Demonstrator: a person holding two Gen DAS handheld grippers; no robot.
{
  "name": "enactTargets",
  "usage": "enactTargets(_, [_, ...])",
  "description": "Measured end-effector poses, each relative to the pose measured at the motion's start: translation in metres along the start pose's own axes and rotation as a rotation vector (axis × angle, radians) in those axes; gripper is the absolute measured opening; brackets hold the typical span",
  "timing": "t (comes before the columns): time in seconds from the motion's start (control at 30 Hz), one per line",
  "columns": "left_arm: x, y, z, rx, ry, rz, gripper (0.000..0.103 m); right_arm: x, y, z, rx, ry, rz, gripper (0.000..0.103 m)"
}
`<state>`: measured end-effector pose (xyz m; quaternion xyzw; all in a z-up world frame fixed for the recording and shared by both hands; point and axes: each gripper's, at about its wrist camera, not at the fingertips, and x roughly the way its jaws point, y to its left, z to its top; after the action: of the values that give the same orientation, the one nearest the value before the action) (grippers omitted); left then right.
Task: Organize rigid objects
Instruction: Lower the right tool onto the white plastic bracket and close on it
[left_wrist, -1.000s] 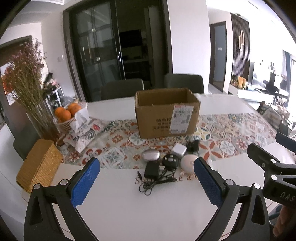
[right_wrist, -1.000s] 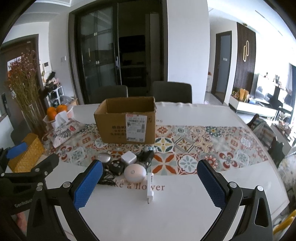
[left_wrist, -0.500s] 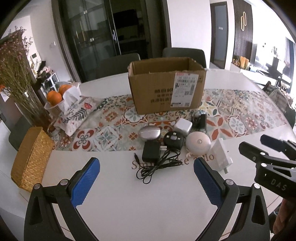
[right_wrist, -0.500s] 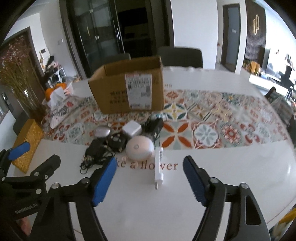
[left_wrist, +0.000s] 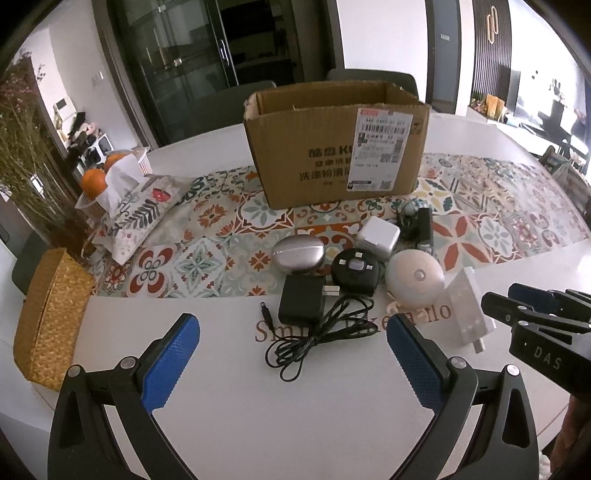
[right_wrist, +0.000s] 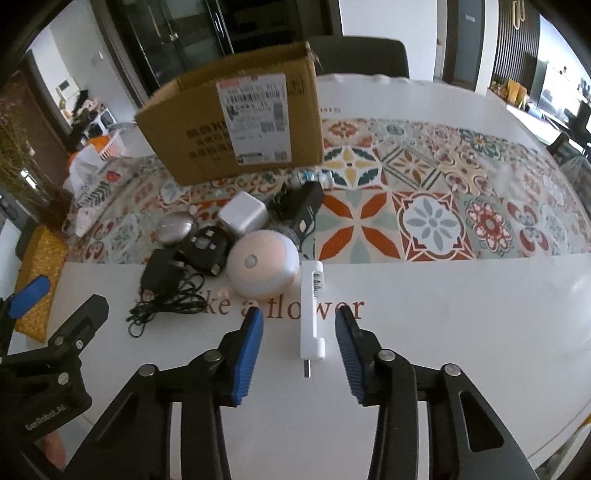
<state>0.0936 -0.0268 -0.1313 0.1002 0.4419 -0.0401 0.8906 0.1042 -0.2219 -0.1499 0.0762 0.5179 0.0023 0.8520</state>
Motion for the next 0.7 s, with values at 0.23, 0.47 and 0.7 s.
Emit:
enactTargets(0.23, [0.022, 0.0, 0.0, -0.006, 0.039, 0.004, 0.103, 0.027, -0.001, 0.003, -0.008, 0.07, -0.025, 0.032])
enactTargets(0.47, [0.036, 0.005, -0.002, -0.01, 0.063, 0.027, 0.103, 0.046, 0.002, 0.006, -0.027, 0.103, -0.034, 0.026])
enactTargets(0.7, [0.047, 0.004, -0.002, -0.011, 0.081, 0.032, 0.103, 0.066, 0.001, 0.009, -0.026, 0.141, -0.04, 0.018])
